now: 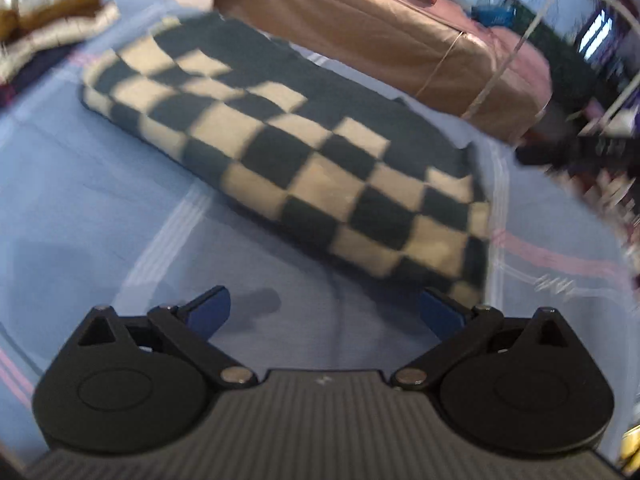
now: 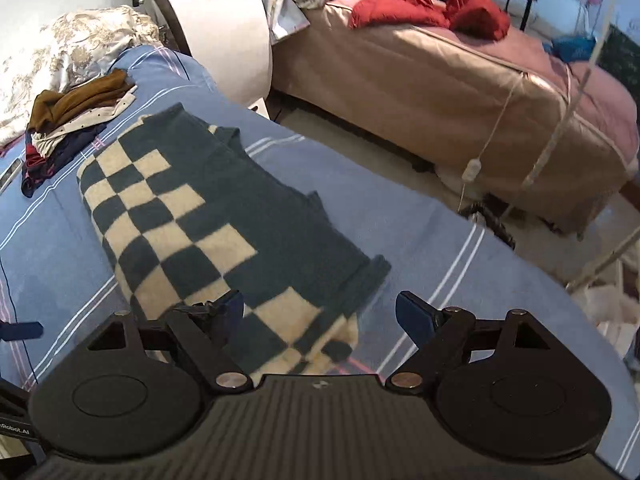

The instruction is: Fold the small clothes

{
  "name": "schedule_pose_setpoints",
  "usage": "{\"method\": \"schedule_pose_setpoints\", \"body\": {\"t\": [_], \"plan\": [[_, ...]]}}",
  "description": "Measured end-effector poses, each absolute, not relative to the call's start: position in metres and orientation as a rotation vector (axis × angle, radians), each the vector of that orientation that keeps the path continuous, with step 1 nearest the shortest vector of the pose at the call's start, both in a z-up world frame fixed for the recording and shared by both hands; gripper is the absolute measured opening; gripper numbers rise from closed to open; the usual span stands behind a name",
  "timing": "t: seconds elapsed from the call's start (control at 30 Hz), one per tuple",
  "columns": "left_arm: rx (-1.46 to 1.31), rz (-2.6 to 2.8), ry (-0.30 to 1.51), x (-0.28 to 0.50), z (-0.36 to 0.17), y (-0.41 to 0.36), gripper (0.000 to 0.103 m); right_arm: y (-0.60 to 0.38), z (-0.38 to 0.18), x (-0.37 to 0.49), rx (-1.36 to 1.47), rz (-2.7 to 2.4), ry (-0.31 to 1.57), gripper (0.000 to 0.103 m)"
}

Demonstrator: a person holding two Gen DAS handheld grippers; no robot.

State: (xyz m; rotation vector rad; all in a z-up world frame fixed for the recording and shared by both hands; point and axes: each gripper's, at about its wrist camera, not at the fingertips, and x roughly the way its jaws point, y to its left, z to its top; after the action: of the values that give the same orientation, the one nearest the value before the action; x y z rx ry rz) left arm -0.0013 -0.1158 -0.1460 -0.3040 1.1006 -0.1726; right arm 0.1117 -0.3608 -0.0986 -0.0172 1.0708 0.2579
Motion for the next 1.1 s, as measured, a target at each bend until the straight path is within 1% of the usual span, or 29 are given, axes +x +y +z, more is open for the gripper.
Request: {"method": "schedule_pose_setpoints", "body": {"t": [0.07, 0.13, 0.2, 0.23, 0.27, 0.4, 0.47, 0.5, 0.53, 0.6, 0.63, 0.67, 0.73, 0.8, 0.83, 0.9, 0.93, 0.97, 1.0, 1.1], "plan": [[-0.446, -0.192, 1.101, 0.003, -0.157, -0.117, 0.102, -0.371, -0.112, 0.116, 0.033, 0.242, 1.088, 0.103], [-0.515, -0.174, 1.131, 0.009, -0.171, -0.123, 0.102, -0.379, -0.126, 0.121, 0.079, 0.244, 1.108, 0.103], [-0.505, -0.164, 1.169, 0.019, -0.186, -0.134, 0.098, -0.386, -0.143, 0.127, 0.138, 0.247, 1.133, 0.103], [-0.509, -0.183, 1.182, 0.023, -0.193, -0.138, 0.091, -0.388, -0.152, 0.130, 0.181, 0.253, 1.152, 0.103], [-0.524, -0.196, 1.193, 0.026, -0.199, -0.143, 0.089, -0.390, -0.161, 0.134, 0.228, 0.264, 1.168, 0.103], [-0.583, -0.197, 1.210, 0.033, -0.218, -0.159, 0.088, -0.393, -0.190, 0.143, 0.379, 0.314, 1.210, 0.103], [-0.584, -0.211, 1.220, 0.038, -0.224, -0.168, 0.083, -0.390, -0.198, 0.147, 0.389, 0.329, 1.234, 0.103], [-0.584, -0.219, 1.222, 0.041, -0.225, -0.172, 0.082, -0.394, -0.201, 0.147, 0.393, 0.334, 1.237, 0.103], [-0.586, -0.220, 1.222, 0.043, -0.226, -0.174, 0.079, -0.394, -0.203, 0.148, 0.408, 0.340, 1.234, 0.103], [-0.629, -0.235, 1.217, 0.044, -0.226, -0.178, 0.067, -0.398, -0.205, 0.148, 0.454, 0.357, 1.225, 0.103], [-0.656, -0.255, 1.218, 0.045, -0.227, -0.181, 0.055, -0.402, -0.208, 0.148, 0.489, 0.366, 1.222, 0.103], [-0.668, -0.276, 1.226, 0.047, -0.228, -0.185, 0.050, -0.403, -0.209, 0.149, 0.532, 0.376, 1.222, 0.103], [-0.651, -0.281, 1.239, 0.051, -0.231, -0.192, 0.048, -0.404, -0.215, 0.150, 0.627, 0.403, 1.231, 0.103], [-0.660, -0.284, 1.259, 0.055, -0.238, -0.193, 0.042, -0.401, -0.221, 0.152, 0.670, 0.399, 1.246, 0.103], [-0.689, -0.279, 1.273, 0.057, -0.243, -0.190, 0.037, -0.399, -0.222, 0.153, 0.671, 0.387, 1.247, 0.103], [-0.765, -0.262, 1.291, 0.058, -0.249, -0.184, 0.032, -0.400, -0.224, 0.154, 0.690, 0.364, 1.237, 0.103], [-0.772, -0.263, 1.294, 0.059, -0.250, -0.185, 0.029, -0.403, -0.225, 0.153, 0.697, 0.340, 1.238, 0.081], [-0.752, -0.268, 1.296, 0.059, -0.249, -0.187, 0.027, -0.405, -0.228, 0.151, 0.702, 0.322, 1.249, 0.043], [-0.721, -0.275, 1.291, 0.059, -0.248, -0.191, 0.027, -0.409, -0.230, 0.150, 0.720, 0.320, 1.257, 0.040], [-0.725, -0.281, 1.298, 0.062, -0.245, -0.197, 0.022, -0.412, -0.229, 0.146, 0.755, 0.317, 1.245, 0.035]]}}
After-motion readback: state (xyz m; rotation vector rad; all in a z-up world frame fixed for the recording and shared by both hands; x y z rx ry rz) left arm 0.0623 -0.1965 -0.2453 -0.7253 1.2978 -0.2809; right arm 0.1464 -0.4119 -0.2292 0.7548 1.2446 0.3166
